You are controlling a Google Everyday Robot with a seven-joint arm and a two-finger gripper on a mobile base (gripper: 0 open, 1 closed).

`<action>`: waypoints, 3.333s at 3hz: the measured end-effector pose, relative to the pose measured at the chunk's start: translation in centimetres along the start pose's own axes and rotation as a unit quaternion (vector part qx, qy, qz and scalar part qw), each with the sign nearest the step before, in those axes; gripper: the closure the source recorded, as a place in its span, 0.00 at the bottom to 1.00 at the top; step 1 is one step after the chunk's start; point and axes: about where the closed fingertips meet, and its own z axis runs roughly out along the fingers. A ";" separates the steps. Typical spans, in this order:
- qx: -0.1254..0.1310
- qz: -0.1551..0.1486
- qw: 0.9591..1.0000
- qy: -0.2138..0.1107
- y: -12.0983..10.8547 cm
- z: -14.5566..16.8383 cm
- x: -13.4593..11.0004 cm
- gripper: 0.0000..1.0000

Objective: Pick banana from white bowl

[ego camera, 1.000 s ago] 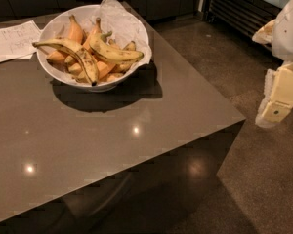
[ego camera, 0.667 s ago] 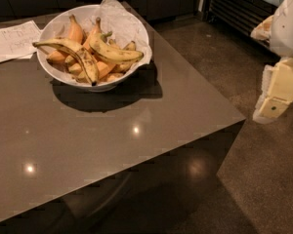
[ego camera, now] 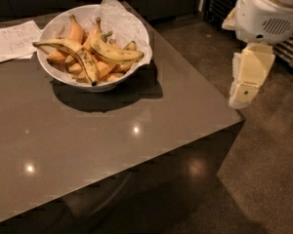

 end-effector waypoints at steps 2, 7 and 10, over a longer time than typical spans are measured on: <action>-0.002 0.000 0.999 -0.042 -0.9 -0.4 -1.8 0.00; 0.000 -0.007 0.996 -0.091 -9.7 1.3 -18.4 0.00; -0.013 0.017 0.996 -0.083 -10.8 4.1 -21.0 0.18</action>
Offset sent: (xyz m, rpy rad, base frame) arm 0.0162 0.0322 0.0160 0.2039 0.0343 0.0503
